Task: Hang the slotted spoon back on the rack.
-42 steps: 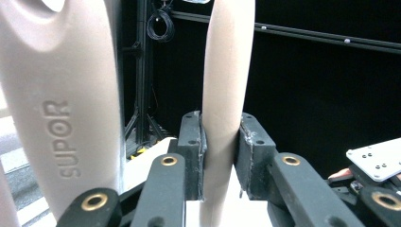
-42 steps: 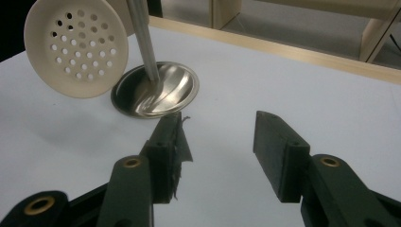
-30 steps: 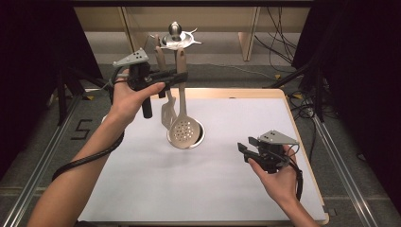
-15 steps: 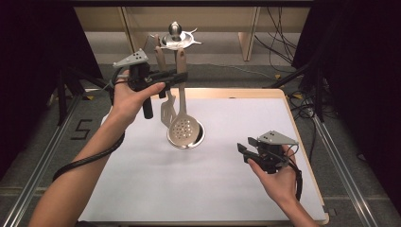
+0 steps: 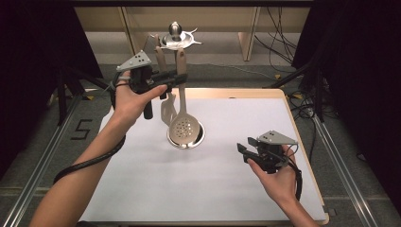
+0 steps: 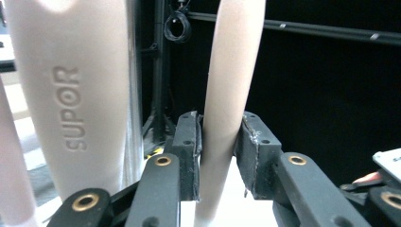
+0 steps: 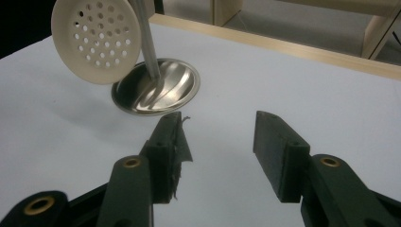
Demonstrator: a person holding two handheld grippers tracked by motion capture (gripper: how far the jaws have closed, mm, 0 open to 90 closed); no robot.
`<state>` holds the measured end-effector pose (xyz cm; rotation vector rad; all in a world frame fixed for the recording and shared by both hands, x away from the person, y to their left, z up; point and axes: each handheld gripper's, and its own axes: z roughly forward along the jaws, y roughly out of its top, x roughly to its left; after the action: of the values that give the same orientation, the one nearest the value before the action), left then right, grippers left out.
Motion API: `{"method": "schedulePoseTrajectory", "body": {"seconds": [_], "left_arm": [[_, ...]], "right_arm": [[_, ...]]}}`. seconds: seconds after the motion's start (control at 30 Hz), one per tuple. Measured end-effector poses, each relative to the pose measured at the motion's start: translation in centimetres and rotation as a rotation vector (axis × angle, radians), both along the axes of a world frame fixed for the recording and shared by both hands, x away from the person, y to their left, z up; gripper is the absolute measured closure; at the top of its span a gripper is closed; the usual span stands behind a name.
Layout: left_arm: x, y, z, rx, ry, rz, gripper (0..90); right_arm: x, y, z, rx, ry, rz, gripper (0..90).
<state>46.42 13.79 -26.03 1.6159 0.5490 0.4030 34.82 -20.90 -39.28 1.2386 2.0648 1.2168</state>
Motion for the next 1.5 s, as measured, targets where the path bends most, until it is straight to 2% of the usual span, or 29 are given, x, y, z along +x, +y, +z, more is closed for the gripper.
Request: {"method": "schedulePoseTrajectory", "body": {"seconds": [0.13,0.2,0.23,0.3,0.33,0.37,0.43,0.57,0.6,0.63,0.7,0.8,0.83,0.87,0.9,1.03,1.1,1.13,1.2,1.3,1.33,1.37,1.4,1.5], "left_arm": [[0.1,-0.1,-0.1,0.024,-0.030,0.001,66.7],[-0.1,-0.2,-0.2,0.026,-0.030,0.011,65.5],[-0.2,-0.2,-0.2,0.027,-0.036,0.011,64.5],[-0.3,-0.2,-0.3,0.036,-0.049,0.015,62.5],[-0.8,-0.5,-0.4,0.003,-0.005,0.029,61.5],[-1.0,-0.5,-0.5,0.010,-0.014,0.030,60.2],[-1.2,-0.5,-0.6,0.022,-0.029,0.034,57.9],[-1.8,-0.4,-0.7,0.035,-0.052,0.053,54.0],[-2.0,-0.4,-0.7,0.041,-0.062,0.059,53.1],[-2.2,-0.3,-0.7,0.045,-0.071,0.068,51.8],[-2.6,-0.1,-0.8,0.051,-0.088,0.084,48.5],[-3.2,0.2,-0.9,0.056,-0.104,0.094,46.4],[-3.4,0.3,-0.9,0.059,-0.106,0.099,45.5],[-3.5,0.3,-1.0,0.058,-0.108,0.098,44.7],[-3.7,0.4,-1.0,0.053,-0.107,0.099,44.1],[-4.5,0.7,-1.2,0.058,-0.113,0.103,42.1],[-4.8,0.9,-1.4,0.052,-0.109,0.099,40.5],[-4.9,1.1,-1.5,0.052,-0.104,0.096,39.7],[-5.1,1.3,-1.7,0.042,-0.094,0.092,39.1],[-5.4,1.7,-2.1,0.043,-0.093,0.096,38.5],[-5.5,1.8,-2.2,0.043,-0.094,0.098,38.5],[-5.7,2.0,-2.3,0.043,-0.101,0.110,38.5],[-5.9,2.3,-2.3,0.054,-0.107,0.119,38.5],[-6.2,2.7,-2.7,0.062,-0.113,0.127,39.0]], "right_arm": [[0.0,0.0,0.0,0.002,0.007,-0.003,53.5],[0.0,0.0,-0.1,0.007,-0.002,0.001,53.5],[-0.1,0.0,0.0,0.013,0.015,-0.006,53.4],[-0.1,0.0,0.0,0.012,0.015,-0.006,53.4],[-0.1,0.0,0.0,0.012,0.015,-0.006,53.4],[-0.1,0.0,0.0,0.012,0.016,-0.005,53.4],[0.2,-0.2,-0.1,-0.021,-0.023,0.013,53.4],[0.2,-0.2,-0.1,-0.021,-0.024,0.012,53.3],[0.1,-0.2,0.0,-0.015,-0.016,0.009,53.4],[-0.1,0.0,0.0,0.009,0.012,-0.004,53.3],[0.2,-0.3,0.0,-0.020,-0.026,0.011,53.2],[0.2,-0.4,0.0,-0.023,-0.036,0.004,53.2],[0.1,-0.3,0.0,-0.007,-0.027,-0.005,53.2],[0.0,-0.2,0.1,0.016,0.011,-0.011,53.1],[0.1,-0.4,0.1,-0.007,-0.014,0.002,53.0],[0.1,-0.3,0.1,0.005,-0.004,0.004,52.7],[0.1,-0.4,0.1,-0.008,-0.019,0.002,52.5],[-0.1,-0.2,0.2,0.015,0.016,-0.014,52.5],[0.1,-0.5,0.2,-0.014,-0.017,-0.002,52.4],[0.2,-0.4,0.1,0.009,-0.035,-0.002,52.4],[0.2,-0.5,0.1,-0.004,-0.043,-0.007,52.4],[0.2,-0.4,0.0,0.011,-0.030,0.004,52.4],[0.0,-0.2,0.1,0.041,0.002,-0.017,52.4],[0.1,-0.4,0.1,0.010,-0.008,-0.009,52.3]]}}
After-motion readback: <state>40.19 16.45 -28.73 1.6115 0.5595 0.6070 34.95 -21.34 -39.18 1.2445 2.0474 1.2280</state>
